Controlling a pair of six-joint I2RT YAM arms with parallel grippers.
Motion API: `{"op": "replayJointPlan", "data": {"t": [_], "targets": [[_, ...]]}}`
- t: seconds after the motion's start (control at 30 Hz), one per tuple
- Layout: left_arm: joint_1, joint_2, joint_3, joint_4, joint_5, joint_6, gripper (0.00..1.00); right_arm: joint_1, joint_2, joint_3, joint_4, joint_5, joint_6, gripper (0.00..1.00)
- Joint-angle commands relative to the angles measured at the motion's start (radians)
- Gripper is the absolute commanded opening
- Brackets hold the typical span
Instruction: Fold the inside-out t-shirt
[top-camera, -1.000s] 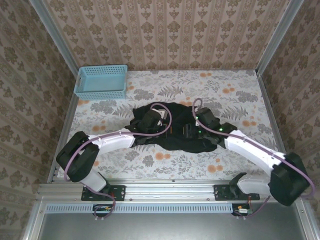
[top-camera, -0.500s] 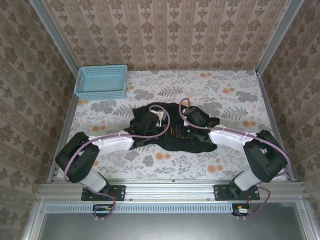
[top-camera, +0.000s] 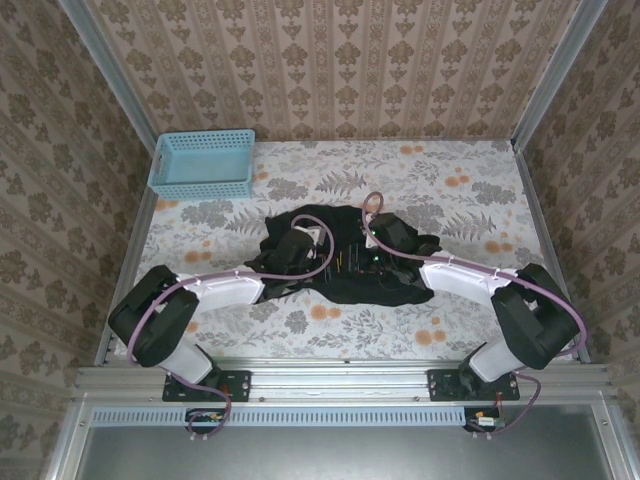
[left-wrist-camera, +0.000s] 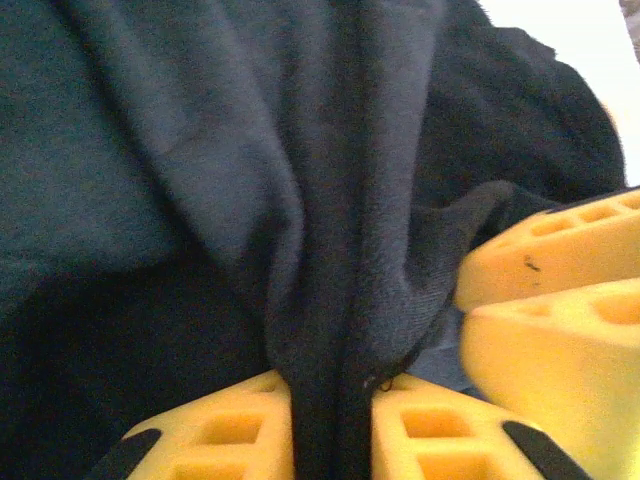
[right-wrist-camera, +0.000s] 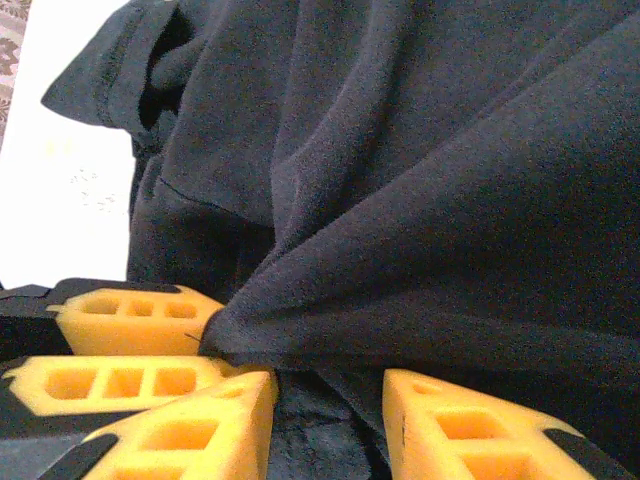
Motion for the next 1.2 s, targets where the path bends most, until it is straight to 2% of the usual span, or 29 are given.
{"op": "replayJointPlan", "data": {"t": [0.0,0.43,0.7,0.83,0.97,1.17], "targets": [[0.005,-0.049,-0.021,-0.046,-0.059,-0.013,0.27,0.01,0.033,-0.014,0.022,-0.015,0.024,0.35],[0.006,-0.075,-0.1,0.005,-0.058,-0.025,0.33,0.069,0.139,0.03,0.013,-0.011,0.04,0.36],[0.007,-0.077,-0.111,0.001,-0.072,-0.031,0.33,0.089,0.073,0.079,-0.055,0.03,0.003,0.01],[0.006,-0.085,-0.114,-0.009,-0.088,-0.032,0.39,0.099,0.001,0.081,-0.121,0.078,-0.017,0.0],[0.005,-0.102,-0.114,-0.025,-0.101,-0.025,0.4,0.136,-0.075,0.086,-0.206,0.165,-0.064,0.0],[-0.008,-0.14,-0.106,-0.069,-0.131,0.026,0.39,0.146,-0.156,0.048,-0.238,0.169,-0.077,0.0]]}}
